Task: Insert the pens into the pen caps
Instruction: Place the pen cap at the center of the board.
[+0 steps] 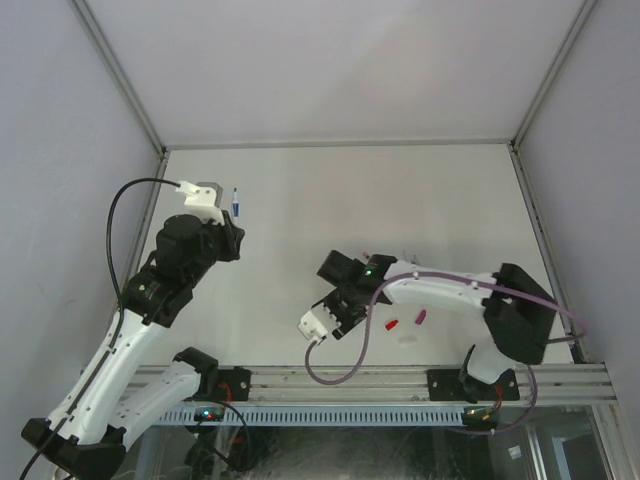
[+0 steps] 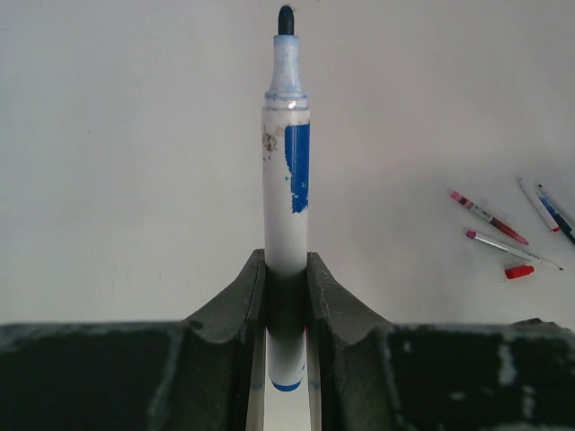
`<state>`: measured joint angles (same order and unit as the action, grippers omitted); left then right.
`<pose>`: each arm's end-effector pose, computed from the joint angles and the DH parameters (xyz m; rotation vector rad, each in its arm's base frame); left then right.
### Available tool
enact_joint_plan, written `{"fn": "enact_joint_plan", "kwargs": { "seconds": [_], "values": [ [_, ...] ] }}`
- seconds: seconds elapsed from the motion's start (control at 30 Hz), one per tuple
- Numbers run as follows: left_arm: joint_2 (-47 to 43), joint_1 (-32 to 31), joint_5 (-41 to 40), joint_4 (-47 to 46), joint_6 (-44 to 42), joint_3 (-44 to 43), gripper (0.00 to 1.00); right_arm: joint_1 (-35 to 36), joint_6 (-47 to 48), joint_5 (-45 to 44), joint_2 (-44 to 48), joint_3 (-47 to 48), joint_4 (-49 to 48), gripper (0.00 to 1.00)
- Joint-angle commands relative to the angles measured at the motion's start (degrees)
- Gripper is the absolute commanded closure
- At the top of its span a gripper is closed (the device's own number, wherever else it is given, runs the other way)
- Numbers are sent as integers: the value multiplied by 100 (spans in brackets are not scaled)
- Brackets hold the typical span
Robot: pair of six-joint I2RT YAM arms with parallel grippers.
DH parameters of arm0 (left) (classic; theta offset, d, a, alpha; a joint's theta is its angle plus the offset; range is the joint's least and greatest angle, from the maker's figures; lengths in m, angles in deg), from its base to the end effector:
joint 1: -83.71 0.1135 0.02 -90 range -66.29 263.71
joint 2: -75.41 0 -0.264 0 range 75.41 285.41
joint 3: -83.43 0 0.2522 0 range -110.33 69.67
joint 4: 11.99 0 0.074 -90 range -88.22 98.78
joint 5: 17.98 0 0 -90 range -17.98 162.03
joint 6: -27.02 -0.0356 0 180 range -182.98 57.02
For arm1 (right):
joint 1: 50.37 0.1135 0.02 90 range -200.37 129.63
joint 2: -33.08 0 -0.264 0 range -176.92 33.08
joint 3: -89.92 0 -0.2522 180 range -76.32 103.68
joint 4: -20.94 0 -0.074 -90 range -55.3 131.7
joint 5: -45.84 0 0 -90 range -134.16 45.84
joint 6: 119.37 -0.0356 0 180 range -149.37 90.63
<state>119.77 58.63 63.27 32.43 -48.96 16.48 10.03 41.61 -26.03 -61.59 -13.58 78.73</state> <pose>0.1522 -0.0652 0.3544 0.0877 1.9572 -0.3020 0.1421 0.2726 0.1934 -2.6114 1.1184 0.4190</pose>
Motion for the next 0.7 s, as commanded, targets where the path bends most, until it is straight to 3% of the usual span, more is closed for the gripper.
{"fn": "enact_joint_plan", "kwargs": {
  "seconds": [0.0,0.27,0.37,0.43,0.63,0.67],
  "values": [
    [-44,47,-111,-125,56,34,100,-40,-1020,386,1077,-736,-1450,55],
    [1,81,-10,-124,63,26,100,-439,-4682,97,2786,-2848,-5483,51],
    [-2,91,-1,-126,68,27,100,-525,-6220,-440,3316,-3350,-6597,38],
    [-2,100,-5,-130,74,36,100,-535,-6969,-965,3484,-3346,-6664,36],
    [52,108,49,-131,90,37,100,-869,-9031,-2495,4071,-3294,-6234,1],
    [63,109,46,-131,92,36,100,-1093,-9416,-2522,4185,-3231,-5954,0]
  ]
}}
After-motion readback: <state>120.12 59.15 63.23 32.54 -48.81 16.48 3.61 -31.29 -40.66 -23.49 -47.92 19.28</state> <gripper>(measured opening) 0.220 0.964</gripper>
